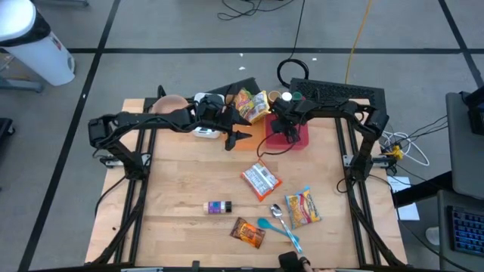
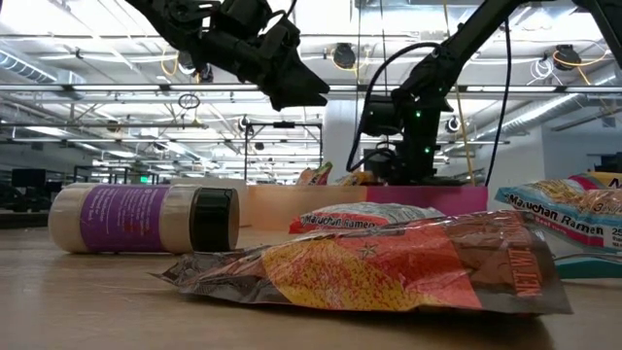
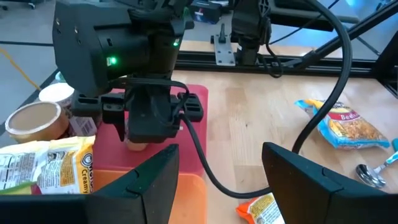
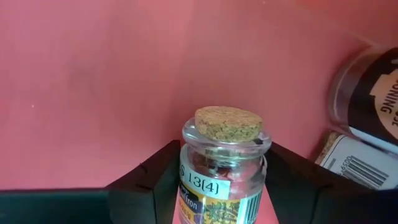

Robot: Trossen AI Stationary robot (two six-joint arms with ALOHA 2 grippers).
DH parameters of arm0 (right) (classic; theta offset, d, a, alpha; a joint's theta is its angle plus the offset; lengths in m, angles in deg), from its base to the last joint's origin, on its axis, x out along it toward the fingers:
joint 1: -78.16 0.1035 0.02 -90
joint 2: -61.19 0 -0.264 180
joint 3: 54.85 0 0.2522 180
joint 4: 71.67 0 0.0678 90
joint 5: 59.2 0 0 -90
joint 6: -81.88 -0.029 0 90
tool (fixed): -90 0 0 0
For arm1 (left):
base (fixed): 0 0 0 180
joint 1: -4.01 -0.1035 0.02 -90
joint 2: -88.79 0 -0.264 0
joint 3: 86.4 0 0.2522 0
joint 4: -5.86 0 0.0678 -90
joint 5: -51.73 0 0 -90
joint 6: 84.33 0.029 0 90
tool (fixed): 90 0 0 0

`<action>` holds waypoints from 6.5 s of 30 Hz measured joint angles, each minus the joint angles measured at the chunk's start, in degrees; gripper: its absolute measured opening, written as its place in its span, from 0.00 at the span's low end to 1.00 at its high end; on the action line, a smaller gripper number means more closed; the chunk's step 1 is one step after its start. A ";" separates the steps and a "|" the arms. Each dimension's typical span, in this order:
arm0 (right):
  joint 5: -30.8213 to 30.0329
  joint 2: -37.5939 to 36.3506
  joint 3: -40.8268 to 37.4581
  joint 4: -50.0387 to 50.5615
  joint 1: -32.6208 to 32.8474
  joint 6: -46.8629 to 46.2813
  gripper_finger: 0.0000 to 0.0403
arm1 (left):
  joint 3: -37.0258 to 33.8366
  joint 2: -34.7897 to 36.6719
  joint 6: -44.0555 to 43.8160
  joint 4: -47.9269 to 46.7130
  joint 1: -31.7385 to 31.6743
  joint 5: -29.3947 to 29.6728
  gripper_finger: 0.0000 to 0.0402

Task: Pick & Place Food Item
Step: Adjust the brown seasoning bottle in the red bin, then put the orange noodle pack into the orange bin

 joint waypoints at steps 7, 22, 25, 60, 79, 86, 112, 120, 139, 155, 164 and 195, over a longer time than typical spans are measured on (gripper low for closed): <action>5.98 -2.83 -0.04 -1.58 -0.67 -6.92 0.45 | 0.00 0.00 -0.20 -0.04 0.00 0.00 0.60; 21.02 -6.09 -6.00 -21.76 -5.77 -28.05 0.45 | 0.00 0.00 -0.39 0.00 0.00 0.02 0.60; 20.92 -6.58 -9.63 -28.38 -5.65 -29.79 0.45 | 0.00 0.00 -0.39 -0.01 0.00 0.00 0.60; 10.24 -7.83 -30.60 -71.47 -1.44 -43.97 0.45 | 0.00 0.04 -0.33 2.08 0.00 0.04 0.60; 8.53 -5.40 -30.51 -74.90 -1.07 -44.51 0.45 | 0.00 0.04 -0.37 2.11 0.00 0.04 0.60; 7.23 -3.21 -30.51 -78.50 -0.33 -44.26 0.45 | 0.00 0.04 -0.64 1.71 0.00 0.05 0.60; 4.55 -3.23 -30.51 -77.74 -0.33 -44.42 0.48 | 0.00 0.04 -0.59 1.78 0.00 0.13 0.60; 4.51 -3.26 -30.51 -77.74 -0.33 -44.72 0.56 | 0.00 0.04 -0.59 1.78 0.00 0.13 0.60; 4.48 -3.30 -30.51 -76.66 -0.35 -43.50 0.65 | 0.00 0.04 -0.57 1.80 -0.02 0.13 0.60; 4.57 -17.35 -30.51 -62.20 0.49 -40.98 0.64 | 0.00 1.17 0.33 1.73 -0.07 0.54 0.60; 4.90 -34.49 -30.61 -47.07 7.57 -45.95 0.64 | 0.04 14.62 0.65 -11.02 -1.40 0.65 0.60; 7.31 -36.82 -53.37 -91.07 38.56 -66.34 0.63 | -32.48 21.31 -18.82 27.35 29.46 20.13 0.60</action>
